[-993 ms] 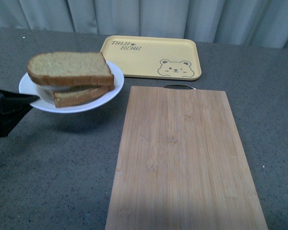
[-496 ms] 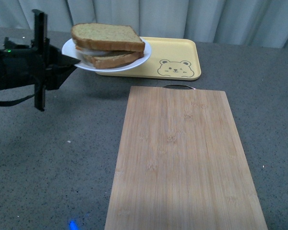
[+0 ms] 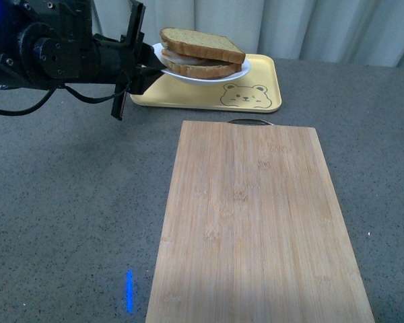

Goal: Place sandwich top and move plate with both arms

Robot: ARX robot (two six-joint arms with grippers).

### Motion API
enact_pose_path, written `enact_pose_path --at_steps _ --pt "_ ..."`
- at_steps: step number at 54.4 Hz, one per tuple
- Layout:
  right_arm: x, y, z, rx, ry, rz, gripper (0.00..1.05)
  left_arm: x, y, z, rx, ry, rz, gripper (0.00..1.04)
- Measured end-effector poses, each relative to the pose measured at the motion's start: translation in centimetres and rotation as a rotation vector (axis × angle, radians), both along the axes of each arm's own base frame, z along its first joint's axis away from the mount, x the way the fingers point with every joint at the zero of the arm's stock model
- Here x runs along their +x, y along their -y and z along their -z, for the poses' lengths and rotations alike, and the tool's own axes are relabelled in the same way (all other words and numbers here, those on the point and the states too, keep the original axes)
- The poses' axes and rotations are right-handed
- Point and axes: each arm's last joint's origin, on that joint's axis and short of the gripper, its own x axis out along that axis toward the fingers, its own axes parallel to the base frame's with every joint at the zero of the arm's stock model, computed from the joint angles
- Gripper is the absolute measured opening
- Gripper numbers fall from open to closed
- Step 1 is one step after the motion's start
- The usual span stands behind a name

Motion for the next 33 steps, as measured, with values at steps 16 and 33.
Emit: enact_pose_path --at_steps 16,33 --pt "0.0 0.0 0.0 0.0 0.0 0.0 0.95 1.5 0.5 1.1 0.033 -0.076 0.0 0.04" --pt "0.0 0.0 0.0 0.0 0.0 0.0 0.95 1.8 0.9 1.4 0.079 -0.106 0.029 0.09"
